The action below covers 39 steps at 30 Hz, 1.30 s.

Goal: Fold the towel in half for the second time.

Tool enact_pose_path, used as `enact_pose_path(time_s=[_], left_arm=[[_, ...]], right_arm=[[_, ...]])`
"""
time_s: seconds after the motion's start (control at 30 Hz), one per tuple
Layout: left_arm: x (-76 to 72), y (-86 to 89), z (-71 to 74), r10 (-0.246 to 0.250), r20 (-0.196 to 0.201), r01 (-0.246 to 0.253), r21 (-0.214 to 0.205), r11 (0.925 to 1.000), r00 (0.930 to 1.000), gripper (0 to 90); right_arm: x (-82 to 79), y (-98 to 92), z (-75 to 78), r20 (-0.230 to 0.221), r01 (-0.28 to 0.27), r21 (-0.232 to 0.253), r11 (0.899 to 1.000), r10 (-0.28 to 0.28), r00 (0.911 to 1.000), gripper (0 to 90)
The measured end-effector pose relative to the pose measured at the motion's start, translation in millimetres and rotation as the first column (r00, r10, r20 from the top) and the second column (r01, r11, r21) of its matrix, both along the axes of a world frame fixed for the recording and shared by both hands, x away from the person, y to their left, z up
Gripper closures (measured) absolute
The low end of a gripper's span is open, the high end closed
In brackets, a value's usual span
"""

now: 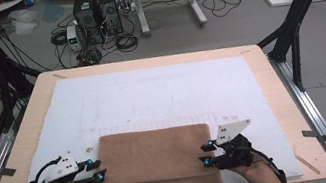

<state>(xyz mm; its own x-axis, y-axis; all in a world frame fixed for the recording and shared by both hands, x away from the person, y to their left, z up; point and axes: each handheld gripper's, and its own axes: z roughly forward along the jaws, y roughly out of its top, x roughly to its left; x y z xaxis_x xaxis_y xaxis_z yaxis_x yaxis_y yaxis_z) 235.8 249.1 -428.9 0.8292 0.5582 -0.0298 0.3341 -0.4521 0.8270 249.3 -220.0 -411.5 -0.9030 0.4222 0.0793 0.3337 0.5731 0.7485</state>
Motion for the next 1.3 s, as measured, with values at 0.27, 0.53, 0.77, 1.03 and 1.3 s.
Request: enact_pose_path(time_s=[0.27, 0.53, 0.77, 1.03, 1.3], left_arm=[[1.1, -8.1, -12.1, -0.042, -0.021, 0.043, 0.069, 0.9967, 0.9989, 60.1], [-2.7, -13.8, -14.5, -0.032, 0.018, 0.030, 0.080, 0.9963, 0.9993, 76.1], [-5.9, -15.1, -7.3, -0.024, 0.030, 0.022, 0.087, 0.9960, 0.9992, 84.4], [-15.0, -11.8, 19.8, -0.028, 0.067, 0.023, 0.070, 0.9973, 0.9974, 85.5], [-37.8, -7.1, 44.5, -0.058, 0.089, 0.053, 0.056, 0.9970, 0.9943, 85.6]], right_arm=[[-2.2, 4.1, -24.8, -0.030, 0.005, -0.030, 1.000, -0.006, 0.9995, 60.1], [-3.0, 6.3, -25.3, -0.011, 0.003, -0.052, 0.999, -0.004, 0.9999, 76.8], [-2.1, 3.3, -20.4, -0.008, -0.009, -0.036, 0.999, 0.009, 0.9999, 82.4], [-8.1, 0.7, 2.7, 0.023, -0.021, -0.018, 1.000, 0.021, 0.9995, 83.1], [-26.8, -2.4, 31.7, 0.072, -0.045, -0.016, 0.999, 0.046, 0.9963, 83.1]])
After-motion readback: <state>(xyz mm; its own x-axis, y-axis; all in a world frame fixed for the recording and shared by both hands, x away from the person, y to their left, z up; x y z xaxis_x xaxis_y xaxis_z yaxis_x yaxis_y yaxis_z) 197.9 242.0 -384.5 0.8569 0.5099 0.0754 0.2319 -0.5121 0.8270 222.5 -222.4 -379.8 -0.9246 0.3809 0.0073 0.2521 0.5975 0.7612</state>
